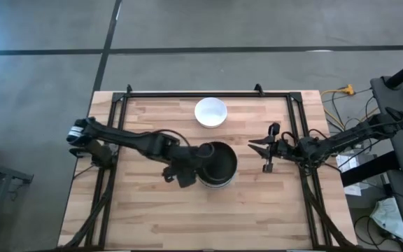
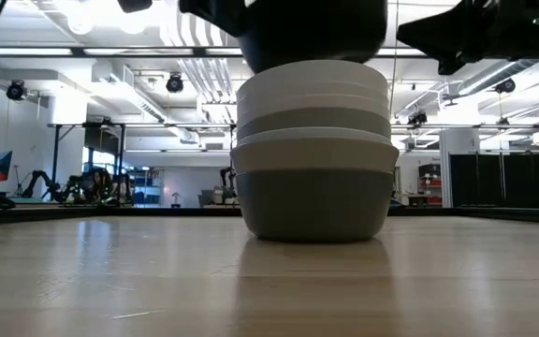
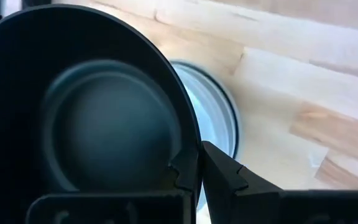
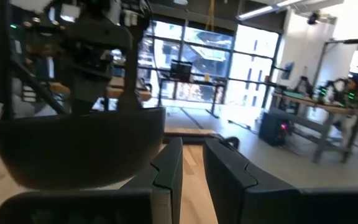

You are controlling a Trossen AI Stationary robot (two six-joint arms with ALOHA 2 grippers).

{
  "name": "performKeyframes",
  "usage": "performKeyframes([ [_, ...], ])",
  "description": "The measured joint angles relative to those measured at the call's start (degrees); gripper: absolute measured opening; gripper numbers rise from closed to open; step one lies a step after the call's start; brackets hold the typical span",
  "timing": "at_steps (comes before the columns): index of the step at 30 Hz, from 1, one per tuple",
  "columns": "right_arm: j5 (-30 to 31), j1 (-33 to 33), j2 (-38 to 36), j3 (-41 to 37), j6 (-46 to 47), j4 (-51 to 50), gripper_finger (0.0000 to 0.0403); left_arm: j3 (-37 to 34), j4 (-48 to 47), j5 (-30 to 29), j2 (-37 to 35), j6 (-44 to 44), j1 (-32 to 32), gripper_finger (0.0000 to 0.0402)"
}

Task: Nest bowls inside each other
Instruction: Stack the black bowl on top of the white bowl

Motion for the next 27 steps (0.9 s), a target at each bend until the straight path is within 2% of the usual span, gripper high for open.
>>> performKeyframes([
  [3,1.43,0.0,-0.89,0.0,-0.01,-1.69,0.0059,2.88,-2.6,1.41,1.82,1.66,1.58,0.0],
  [13,1.84,0.0,-2.53,-0.02,-0.01,-4.42,0.0059,9.27,-7.5,12.82,4.1,4.41,7.33,0.0],
  [27,2.67,-0.02,-2.45,-0.02,-0.01,-4.48,0.0059,9.22,-10.61,15.51,6.79,5.74,8.62,0.0],
])
